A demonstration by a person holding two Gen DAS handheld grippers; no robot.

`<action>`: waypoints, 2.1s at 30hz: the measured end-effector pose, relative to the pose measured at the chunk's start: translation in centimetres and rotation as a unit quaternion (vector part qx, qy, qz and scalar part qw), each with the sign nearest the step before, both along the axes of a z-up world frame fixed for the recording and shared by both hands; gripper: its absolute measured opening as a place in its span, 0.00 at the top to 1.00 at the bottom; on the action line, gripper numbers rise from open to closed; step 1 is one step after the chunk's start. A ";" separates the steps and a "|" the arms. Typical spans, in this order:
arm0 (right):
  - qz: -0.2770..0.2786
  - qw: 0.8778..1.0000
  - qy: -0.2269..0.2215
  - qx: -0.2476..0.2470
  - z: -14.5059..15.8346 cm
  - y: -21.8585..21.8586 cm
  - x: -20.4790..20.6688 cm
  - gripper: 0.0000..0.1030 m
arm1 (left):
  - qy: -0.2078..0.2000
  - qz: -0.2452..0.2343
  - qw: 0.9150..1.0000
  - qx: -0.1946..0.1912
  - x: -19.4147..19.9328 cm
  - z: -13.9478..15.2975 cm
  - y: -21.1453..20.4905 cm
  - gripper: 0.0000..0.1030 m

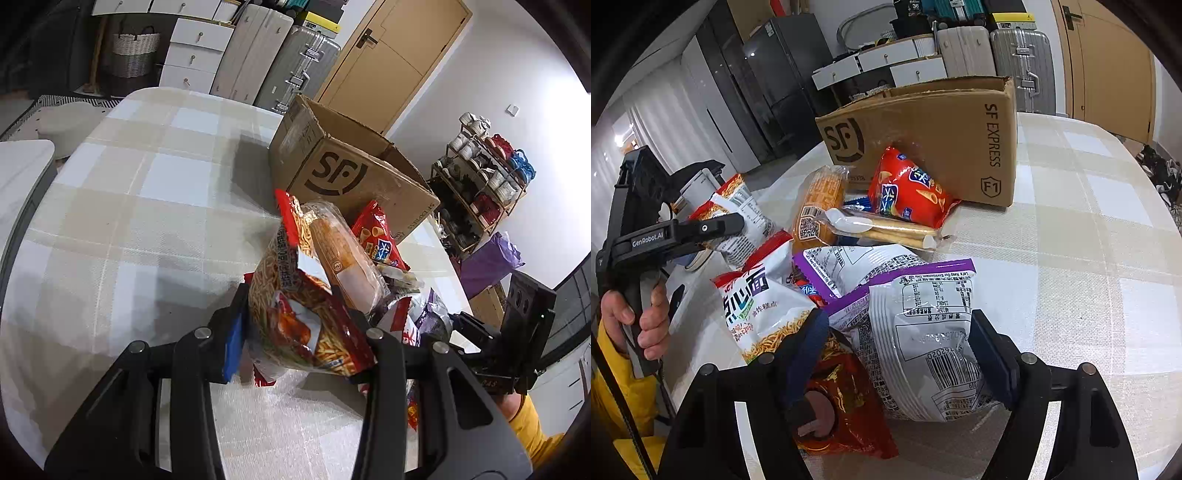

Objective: Organize snacks
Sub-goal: 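Grasp the red-and-white noodle bag with the left tool while the right tool approaches the white-purple chip bag, then grasp the white-and-purple chip bag with the right tool and lift it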

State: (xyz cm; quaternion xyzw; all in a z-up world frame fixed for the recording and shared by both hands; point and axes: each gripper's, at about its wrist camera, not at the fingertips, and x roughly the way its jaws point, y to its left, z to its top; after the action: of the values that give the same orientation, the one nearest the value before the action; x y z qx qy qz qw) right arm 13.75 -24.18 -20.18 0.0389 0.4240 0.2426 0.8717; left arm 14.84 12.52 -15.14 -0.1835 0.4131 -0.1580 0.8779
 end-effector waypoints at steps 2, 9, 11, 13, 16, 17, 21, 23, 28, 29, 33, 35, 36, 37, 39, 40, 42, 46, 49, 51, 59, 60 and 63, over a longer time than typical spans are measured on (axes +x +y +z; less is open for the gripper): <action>0.000 1.000 0.000 0.004 0.0 0.0 -0.1 0.35 | -0.001 -0.001 1.000 -0.001 -0.3 0.1 0.0 0.64; -0.019 0.998 0.002 0.055 0.0 -1.8 -0.7 0.54 | -0.010 -0.002 1.000 0.003 -1.7 1.2 -0.3 0.64; -0.023 0.998 0.002 0.056 -0.1 -2.2 -1.0 0.59 | -0.013 -0.001 1.000 0.003 -2.1 1.5 -0.3 0.64; -0.027 0.998 -0.004 0.065 0.0 -2.5 -1.4 0.61 | -0.016 -0.001 1.000 0.005 -2.6 1.8 -0.4 0.64; -0.033 0.997 -0.010 0.070 0.3 -3.0 -1.9 0.62 | -0.021 -0.001 1.000 0.005 -3.4 2.3 -0.7 0.64; -0.036 0.997 -0.011 0.072 0.3 -2.9 -1.8 0.62 | -0.024 -0.002 1.000 0.006 -3.8 2.6 -0.7 0.64; -0.041 0.995 -0.022 0.086 1.1 -3.8 -2.6 0.62 | -0.034 -0.002 0.999 0.009 -4.9 3.4 -1.0 0.64; -0.046 0.994 -0.031 0.091 1.6 -4.2 -3.0 0.62 | -0.039 -0.002 0.999 0.013 -5.5 4.0 -1.2 0.64; -0.051 0.991 -0.056 0.107 3.7 -5.1 -4.2 0.62 | -0.054 0.019 0.998 0.018 -7.1 5.3 -1.3 0.64; -0.051 0.991 -0.064 0.107 4.4 -5.2 -4.5 0.62 | -0.057 0.024 0.998 0.014 -7.5 5.7 -1.2 0.64; -0.047 0.988 -0.089 0.118 6.8 -5.3 -5.6 0.62 | -0.073 0.032 0.997 0.025 -8.9 6.9 -1.7 0.64; -0.044 0.986 -0.097 0.125 7.9 -5.3 -6.0 0.63 | -0.078 0.034 0.996 0.030 -9.6 7.7 -1.9 0.64; -0.041 0.986 -0.102 0.129 8.3 -5.2 -6.3 0.63 | -0.081 0.035 0.996 0.033 -9.9 8.1 -2.2 0.64; -0.039 0.985 -0.104 0.130 8.7 -5.1 -6.4 0.63 | -0.083 0.040 0.995 0.037 -10.3 8.4 -2.3 0.64; -0.033 0.984 -0.109 0.134 9.5 -4.9 -6.6 0.62 | -0.089 0.050 0.994 0.047 -11.1 9.1 -2.6 0.64; -0.030 0.984 -0.110 0.137 9.8 -4.6 -6.6 0.63 | -0.095 0.052 0.993 0.046 -11.7 9.5 -2.6 0.64; -0.026 0.983 -0.113 0.143 10.5 -4.4 -6.8 0.63 | -0.102 0.053 0.992 0.051 -12.6 10.2 -2.9 0.64; -0.016 0.981 -0.121 0.153 12.1 -3.8 -7.0 0.63 | -0.119 0.041 0.991 0.056 -14.2 11.9 -3.3 0.64; -0.008 0.978 -0.129 0.165 14.0 -3.4 -6.9 0.63 | -0.132 0.032 0.989 0.060 -15.1 13.3 -3.6 0.64; -0.002 0.977 -0.135 0.165 15.2 -3.1 -6.8 0.63 | -0.140 0.024 0.988 0.057 -15.5 14.4 -3.7 0.64; 0.021 0.976 -0.148 0.156 19.9 -1.4 -4.3 0.63 | -0.181 0.001 0.981 0.071 -14.7 20.6 -4.5 0.64; 0.020 0.976 -0.148 0.156 20.5 -1.3 -3.6 0.63 | -0.184 -0.004 0.980 0.073 -14.1 21.4 -4.6 0.64; 0.013 0.977 -0.150 0.154 21.9 -1.2 -1.5 0.63 | -0.187 -0.020 0.980 0.063 -12.1 23.6 -5.0 0.64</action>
State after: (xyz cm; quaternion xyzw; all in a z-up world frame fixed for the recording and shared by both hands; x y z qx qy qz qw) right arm 12.30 -25.35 1.74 0.1298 0.2466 0.3196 0.9056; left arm 2.79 7.55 8.46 -0.0870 0.2542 -0.1810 0.9461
